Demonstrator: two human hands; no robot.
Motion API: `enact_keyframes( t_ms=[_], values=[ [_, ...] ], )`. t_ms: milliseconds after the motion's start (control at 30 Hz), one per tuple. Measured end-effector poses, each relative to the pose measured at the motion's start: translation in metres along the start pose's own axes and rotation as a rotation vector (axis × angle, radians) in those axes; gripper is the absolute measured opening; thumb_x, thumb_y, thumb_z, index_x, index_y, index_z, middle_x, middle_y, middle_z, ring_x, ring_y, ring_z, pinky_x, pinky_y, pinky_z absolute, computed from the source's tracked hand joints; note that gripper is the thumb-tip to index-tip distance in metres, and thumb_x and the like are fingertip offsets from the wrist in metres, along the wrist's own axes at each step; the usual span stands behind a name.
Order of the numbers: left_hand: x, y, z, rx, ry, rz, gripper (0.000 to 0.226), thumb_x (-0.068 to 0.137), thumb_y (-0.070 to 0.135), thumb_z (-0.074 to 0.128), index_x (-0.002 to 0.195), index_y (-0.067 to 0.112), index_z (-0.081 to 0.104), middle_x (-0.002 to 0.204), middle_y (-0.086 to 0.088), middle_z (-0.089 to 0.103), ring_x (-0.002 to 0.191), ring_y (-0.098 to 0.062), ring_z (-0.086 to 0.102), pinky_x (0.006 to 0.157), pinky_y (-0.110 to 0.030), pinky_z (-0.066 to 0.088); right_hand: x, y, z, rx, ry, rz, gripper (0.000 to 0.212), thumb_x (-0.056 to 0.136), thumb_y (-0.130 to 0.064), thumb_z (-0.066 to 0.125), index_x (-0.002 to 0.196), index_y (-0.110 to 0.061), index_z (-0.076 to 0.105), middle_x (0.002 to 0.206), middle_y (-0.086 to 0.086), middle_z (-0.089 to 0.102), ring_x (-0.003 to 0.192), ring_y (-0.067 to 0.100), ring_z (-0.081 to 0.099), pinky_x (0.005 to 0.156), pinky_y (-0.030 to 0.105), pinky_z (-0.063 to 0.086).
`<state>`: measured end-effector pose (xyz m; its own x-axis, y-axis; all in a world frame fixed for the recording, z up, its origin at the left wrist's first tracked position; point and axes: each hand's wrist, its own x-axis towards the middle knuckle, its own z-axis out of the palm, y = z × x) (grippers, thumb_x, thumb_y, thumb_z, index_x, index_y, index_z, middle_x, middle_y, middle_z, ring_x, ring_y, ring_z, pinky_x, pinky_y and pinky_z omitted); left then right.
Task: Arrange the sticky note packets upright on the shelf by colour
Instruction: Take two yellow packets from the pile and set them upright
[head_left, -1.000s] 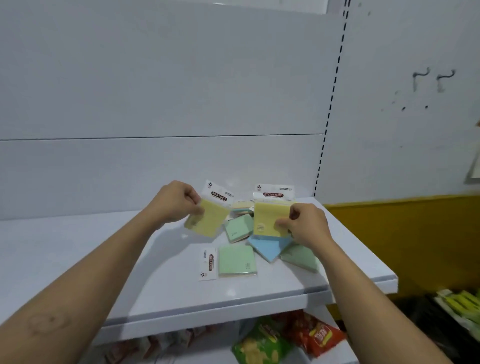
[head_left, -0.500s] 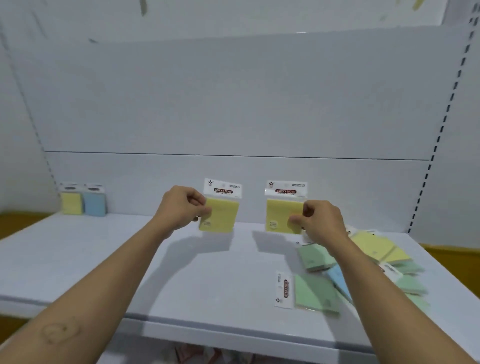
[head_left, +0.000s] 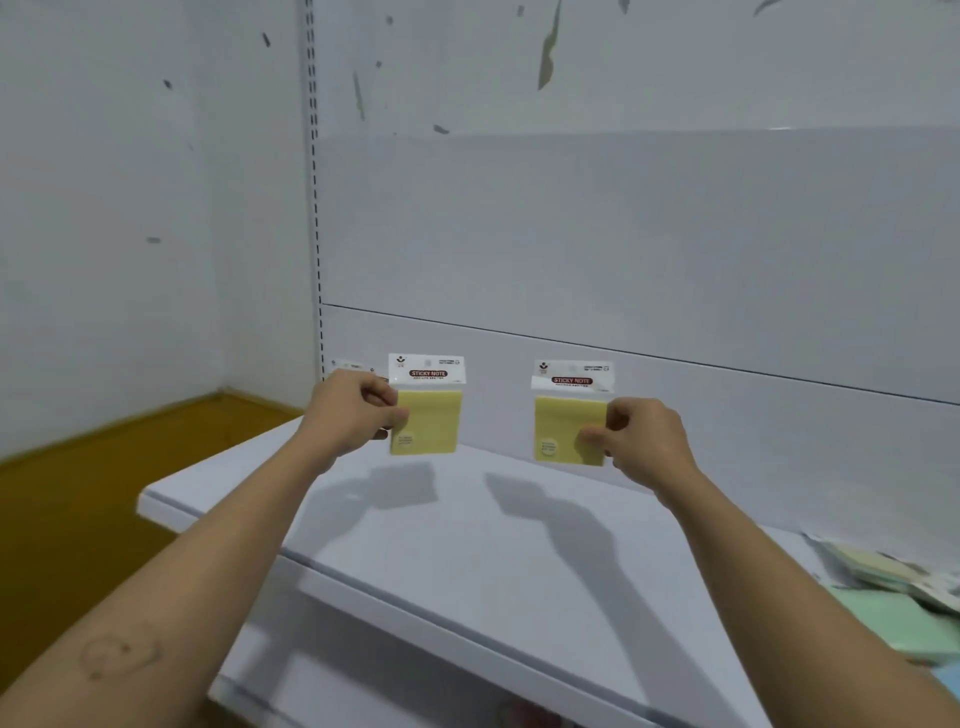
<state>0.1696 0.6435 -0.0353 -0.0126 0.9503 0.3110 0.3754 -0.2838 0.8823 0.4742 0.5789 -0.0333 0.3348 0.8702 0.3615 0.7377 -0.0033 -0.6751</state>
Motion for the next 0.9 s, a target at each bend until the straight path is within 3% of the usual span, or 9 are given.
enact_keyframes(
  t_ms=[267,433,567,700,900],
  values=[
    [0.025,-0.063,-0.110,-0.016,0.115,-0.039,0.018,0.073,-0.003,0.077,0.078,0.005,0.063,0.066,-0.009,0.057,0.069,-0.024,0.062,0.071,-0.037,0.059,0.005,-0.093,0.104,0.073,-0.067,-0.054,0.023,0.075,-0.023,0.077,0.063,-0.016,0.059,0.077,0.010,0.067,0.075,0.032,0.066,0.068,0.042,0.057],
    [0.041,-0.097,-0.151,-0.026,0.142,-0.045,0.017,0.076,-0.003,0.075,0.079,0.007,0.061,0.070,-0.008,0.055,0.070,-0.027,0.062,0.073,-0.044,0.059,0.010,-0.135,0.161,0.103,-0.090,-0.084,0.019,0.074,-0.024,0.078,0.070,-0.012,0.065,0.078,0.009,0.068,0.076,0.030,0.067,0.068,0.046,0.058],
    [0.054,-0.118,-0.168,-0.002,0.166,-0.051,0.019,0.074,0.001,0.077,0.076,0.011,0.062,0.068,-0.006,0.058,0.067,-0.026,0.064,0.073,-0.049,0.059,0.018,-0.151,0.190,0.082,-0.115,-0.087,0.021,0.075,-0.025,0.078,0.072,-0.009,0.064,0.078,0.010,0.068,0.075,0.032,0.067,0.069,0.045,0.057],
    [0.070,-0.130,-0.171,0.008,0.205,-0.054,0.018,0.074,0.005,0.078,0.076,0.015,0.063,0.071,-0.005,0.062,0.068,-0.021,0.062,0.075,-0.041,0.058,0.035,-0.155,0.211,0.065,-0.135,-0.093,0.020,0.077,-0.024,0.077,0.074,-0.009,0.064,0.079,0.010,0.068,0.075,0.032,0.066,0.070,0.046,0.057],
    [0.102,-0.143,-0.156,-0.075,0.192,-0.098,0.017,0.075,0.000,0.077,0.080,0.010,0.064,0.075,-0.010,0.064,0.071,-0.025,0.065,0.070,-0.041,0.060,0.071,-0.148,0.240,0.099,-0.154,-0.097,0.021,0.076,-0.023,0.077,0.075,-0.006,0.064,0.080,0.010,0.068,0.077,0.032,0.066,0.071,0.047,0.057]
  ],
)
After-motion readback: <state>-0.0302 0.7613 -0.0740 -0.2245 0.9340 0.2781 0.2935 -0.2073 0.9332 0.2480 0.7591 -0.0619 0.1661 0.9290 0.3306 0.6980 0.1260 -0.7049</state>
